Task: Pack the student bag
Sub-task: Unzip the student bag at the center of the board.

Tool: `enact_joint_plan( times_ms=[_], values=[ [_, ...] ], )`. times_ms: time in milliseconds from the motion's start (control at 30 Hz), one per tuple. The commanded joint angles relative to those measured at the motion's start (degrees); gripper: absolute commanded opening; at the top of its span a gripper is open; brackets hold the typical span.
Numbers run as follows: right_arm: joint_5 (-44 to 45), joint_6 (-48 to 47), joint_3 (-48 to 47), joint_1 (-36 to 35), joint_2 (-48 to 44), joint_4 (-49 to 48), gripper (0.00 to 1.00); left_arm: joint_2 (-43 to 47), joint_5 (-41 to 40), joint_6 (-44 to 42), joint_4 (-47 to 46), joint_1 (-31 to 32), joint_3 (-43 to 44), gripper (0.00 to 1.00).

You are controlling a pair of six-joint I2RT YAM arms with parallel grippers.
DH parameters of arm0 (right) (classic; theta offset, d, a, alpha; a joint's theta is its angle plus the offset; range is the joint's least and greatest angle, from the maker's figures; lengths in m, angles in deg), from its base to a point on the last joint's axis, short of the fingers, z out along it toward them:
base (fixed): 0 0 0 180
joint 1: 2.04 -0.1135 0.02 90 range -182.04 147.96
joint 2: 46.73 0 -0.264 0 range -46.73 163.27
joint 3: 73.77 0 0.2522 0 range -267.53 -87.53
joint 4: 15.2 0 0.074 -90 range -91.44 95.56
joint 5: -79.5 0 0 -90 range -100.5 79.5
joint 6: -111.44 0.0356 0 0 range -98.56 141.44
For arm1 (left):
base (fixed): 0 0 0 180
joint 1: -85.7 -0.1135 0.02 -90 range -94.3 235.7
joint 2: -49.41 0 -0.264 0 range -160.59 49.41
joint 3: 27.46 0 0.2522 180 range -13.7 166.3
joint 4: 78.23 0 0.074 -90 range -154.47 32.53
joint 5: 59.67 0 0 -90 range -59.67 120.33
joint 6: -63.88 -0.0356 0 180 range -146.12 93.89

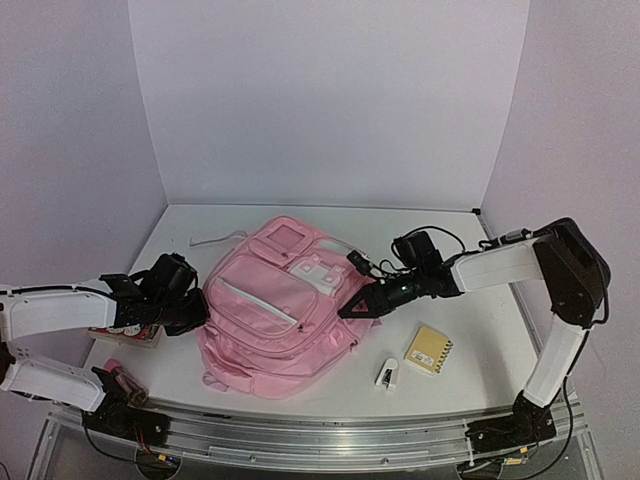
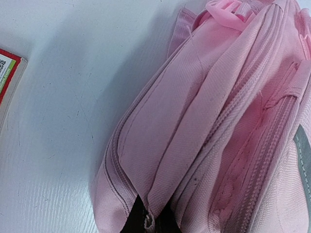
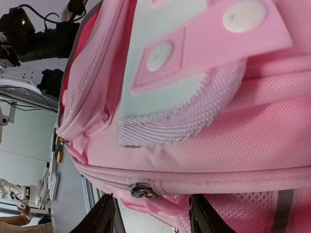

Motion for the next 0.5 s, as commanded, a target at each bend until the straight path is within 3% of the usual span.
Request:
enact_joint_plan(
  times_ms=[0,200,467],
  values=[
    [-4.96,-0.8,-0.23,0.25,3.1,-0.95,0.49,-0.85,0.94,-0.99,-3.13,0.02,3.1,0.0],
    [-9.96,-0.33,-1.48,0.25,4.91,-3.02,0.48,-1.24,0.85,-0.96,-2.86,-0.01,3.77,0.0],
    [-20.09,6.13,-3.27,0.24,6.55,-11.24,0.39,-1.54,0.83,-0.55,-3.61,0.02,3.77,0.0]
  ],
)
